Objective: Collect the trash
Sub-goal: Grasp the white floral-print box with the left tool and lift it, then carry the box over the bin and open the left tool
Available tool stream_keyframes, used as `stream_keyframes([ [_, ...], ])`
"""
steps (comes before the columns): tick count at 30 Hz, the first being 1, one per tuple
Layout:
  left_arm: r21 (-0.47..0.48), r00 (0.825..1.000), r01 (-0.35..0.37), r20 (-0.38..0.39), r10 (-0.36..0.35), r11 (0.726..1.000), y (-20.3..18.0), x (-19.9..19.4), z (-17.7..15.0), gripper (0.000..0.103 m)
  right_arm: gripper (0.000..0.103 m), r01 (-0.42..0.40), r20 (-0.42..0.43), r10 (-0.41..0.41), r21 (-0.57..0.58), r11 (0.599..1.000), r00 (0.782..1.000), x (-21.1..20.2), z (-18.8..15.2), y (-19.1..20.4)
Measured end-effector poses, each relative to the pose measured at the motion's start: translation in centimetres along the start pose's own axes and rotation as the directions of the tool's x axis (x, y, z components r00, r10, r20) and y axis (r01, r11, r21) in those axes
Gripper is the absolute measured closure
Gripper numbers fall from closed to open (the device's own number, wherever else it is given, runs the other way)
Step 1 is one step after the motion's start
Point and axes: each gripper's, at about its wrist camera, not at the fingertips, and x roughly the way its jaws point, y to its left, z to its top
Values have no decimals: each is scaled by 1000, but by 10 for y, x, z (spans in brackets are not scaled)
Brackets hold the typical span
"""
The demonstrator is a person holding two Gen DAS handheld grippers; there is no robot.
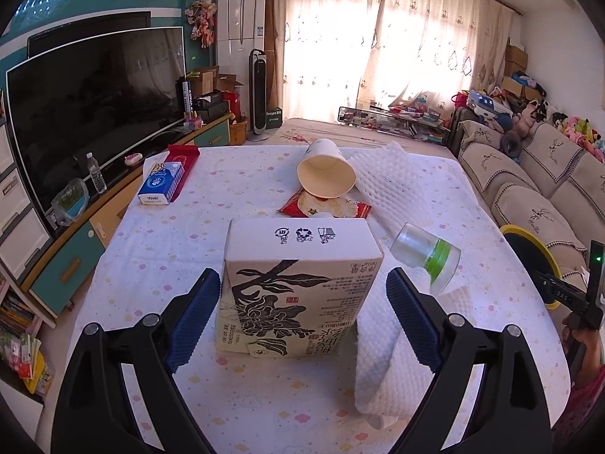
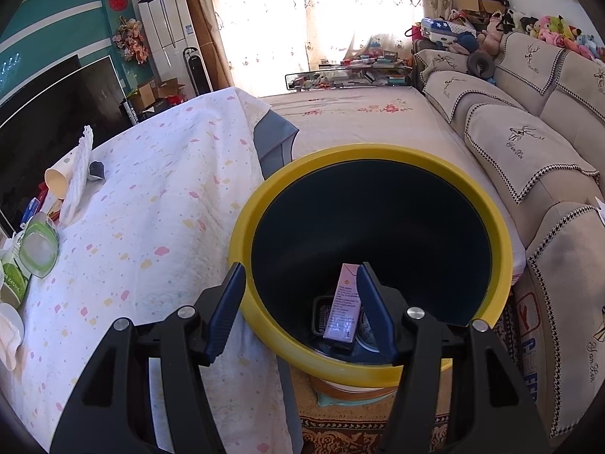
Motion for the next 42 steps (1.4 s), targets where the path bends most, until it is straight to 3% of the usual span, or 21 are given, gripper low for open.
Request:
stream_keyframes([
  [8, -10, 1000, -19, -20, 19, 1000, 3, 12, -2, 15, 45, -3, -11, 3, 0, 1000, 1000, 4, -2, 0],
  [9, -8, 1000, -23, -18, 23, 1000, 3, 13, -1, 17, 45, -4, -12, 4, 2, 1000, 1000, 4, -2, 1],
  [11, -6, 1000, -17, -4, 17, 1000, 3, 11, -1, 31, 45, -7, -12, 7, 3, 1000, 1000, 4, -3, 1],
  [12, -7, 1000, -9, -3, 9, 1000, 4, 10, 0, 31, 45, -8, -12, 8, 3, 1000, 1000, 3, -3, 1],
  [17, 4, 998, -45, 49, 44, 999, 7, -14, 9, 31, 45, -19, 0, 19, 10, 1000, 1000, -2, -2, -1],
  [24, 10, 994, 26, 105, -27, 1000, -6, -60, 24, 31, 45, -19, 53, 18, 26, 999, 998, -22, -1, -6],
  [32, 105, 975, 198, 82, -207, 974, -85, -65, 35, 31, 45, 64, 130, -59, -31, 997, 990, -62, 1, -17],
  [42, 249, 922, 381, -25, -387, 890, -239, -15, 43, 31, 43, 142, 177, -136, -23, 990, 975, -106, -7, -60],
])
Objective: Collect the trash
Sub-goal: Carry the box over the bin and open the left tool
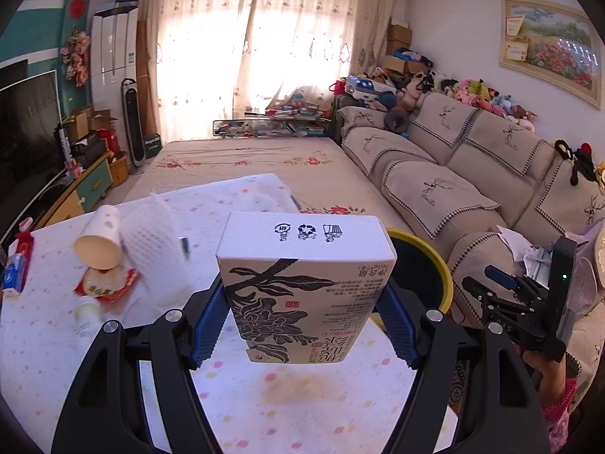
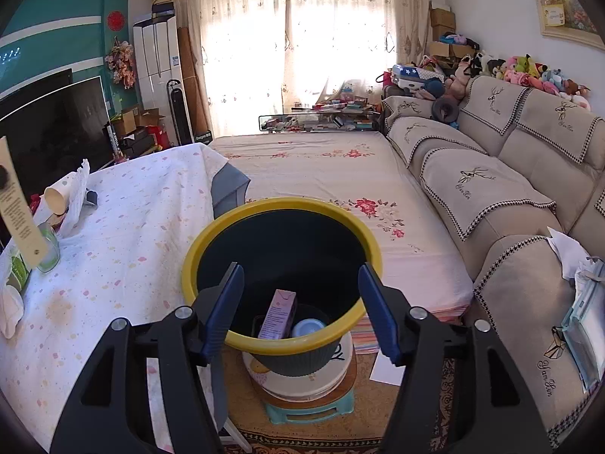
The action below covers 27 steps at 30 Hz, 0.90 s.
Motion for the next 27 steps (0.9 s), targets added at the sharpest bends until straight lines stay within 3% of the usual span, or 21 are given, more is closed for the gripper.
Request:
stream_keyframes([
  [7, 51, 995, 94, -46, -92, 994, -71, 88, 29, 31, 43, 28, -2, -27, 21, 999, 1000, -3, -5, -31],
  [18, 46, 981, 101, -170, -92, 994, -121, 218, 42, 30, 42, 30, -36, -28, 75, 997, 999, 13, -15, -59],
  [22, 39, 982, 90, -169, -82, 995, -120, 224, 38, 29, 41, 19, -40, -16, 73, 997, 999, 16, -16, -56],
  [24, 46, 986, 84, -146, -76, 995, -119, 213, 38, 22, 41, 13, -42, -11, 67, 998, 999, 17, -16, -51],
  [27, 53, 993, 72, -100, -66, 996, -106, 179, 37, 20, 41, 4, -40, -2, 60, 998, 999, 16, -16, -45],
])
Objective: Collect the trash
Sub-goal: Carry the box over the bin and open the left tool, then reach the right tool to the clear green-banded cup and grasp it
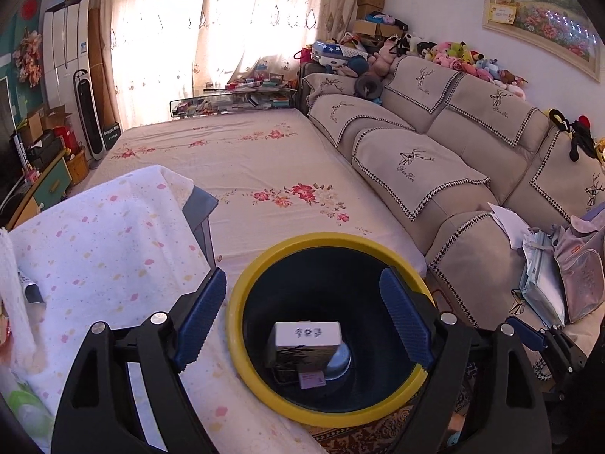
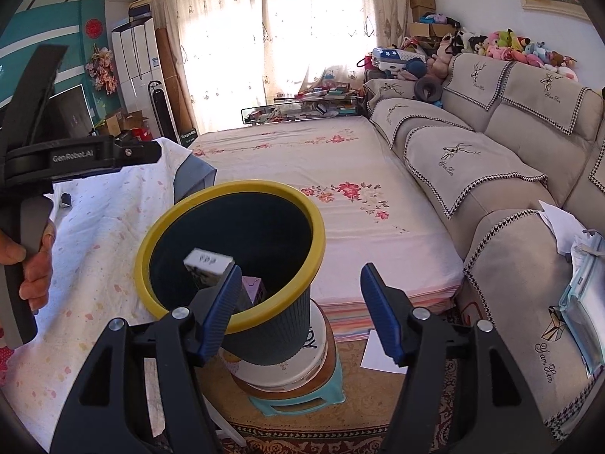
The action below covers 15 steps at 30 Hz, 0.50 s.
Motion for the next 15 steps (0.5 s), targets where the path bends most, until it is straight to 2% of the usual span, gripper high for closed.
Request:
stream_keyframes([
  [4, -34, 998, -7, 56, 9, 999, 15, -58, -8, 14, 41, -15, 2, 15, -11, 1000, 1000, -2, -1, 12],
  [9, -90, 992, -41, 116, 51, 995, 48, -133, -33, 11, 40, -34, -4, 34, -31, 999, 999, -4, -3, 29],
  [12, -132, 983, -85, 153, 105, 988, 70, -177, -53, 10, 40, -53, -6, 53, -49, 997, 999, -6, -3, 42],
  [15, -179, 965, -152, 188, 185, 972, 97, -219, -74, 9, 40, -81, -8, 80, -75, 994, 997, -9, -2, 59],
])
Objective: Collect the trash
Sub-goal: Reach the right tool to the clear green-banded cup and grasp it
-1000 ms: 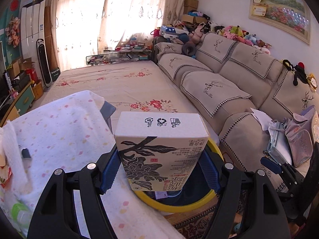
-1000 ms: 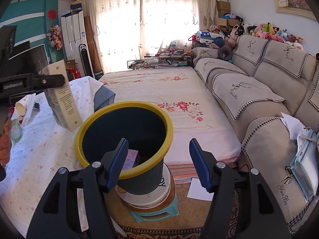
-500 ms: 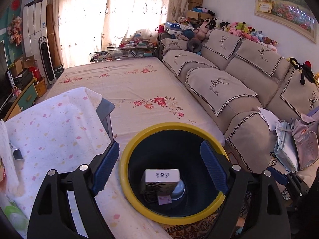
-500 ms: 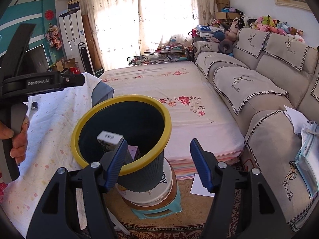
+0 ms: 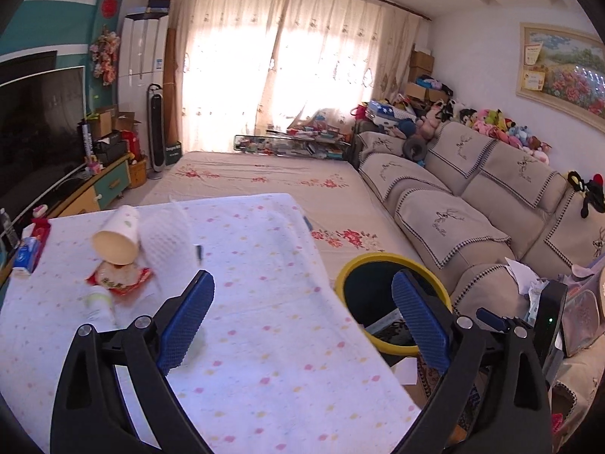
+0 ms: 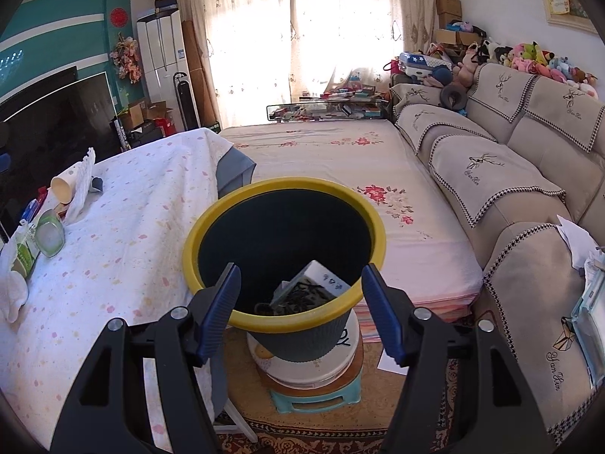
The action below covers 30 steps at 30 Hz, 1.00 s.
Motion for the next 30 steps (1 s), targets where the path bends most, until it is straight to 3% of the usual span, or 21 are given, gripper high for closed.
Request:
stream_keyframes([
  [8, -137, 982, -185, 18, 189, 973, 109, -81, -33, 8, 40, -132, -14, 131, -86, 988, 991, -1, 15, 68],
  [14, -229, 962, -263, 16, 274, 937, 172, -117, -56, 8, 40, -295, -44, 292, -168, 940, 955, 1, 31, 145],
  [17, -251, 957, -277, 18, 291, 927, 189, -127, -63, 8, 40, -387, -88, 377, -215, 897, 922, 10, 36, 188],
  [22, -265, 957, -277, 12, 290, 924, 201, -134, -67, 8, 40, -481, -171, 451, -249, 841, 876, 33, 37, 249],
  [30, -279, 962, -264, -3, 274, 923, 196, -124, -62, 8, 40, -502, -250, 439, -312, 807, 863, 68, 38, 298],
])
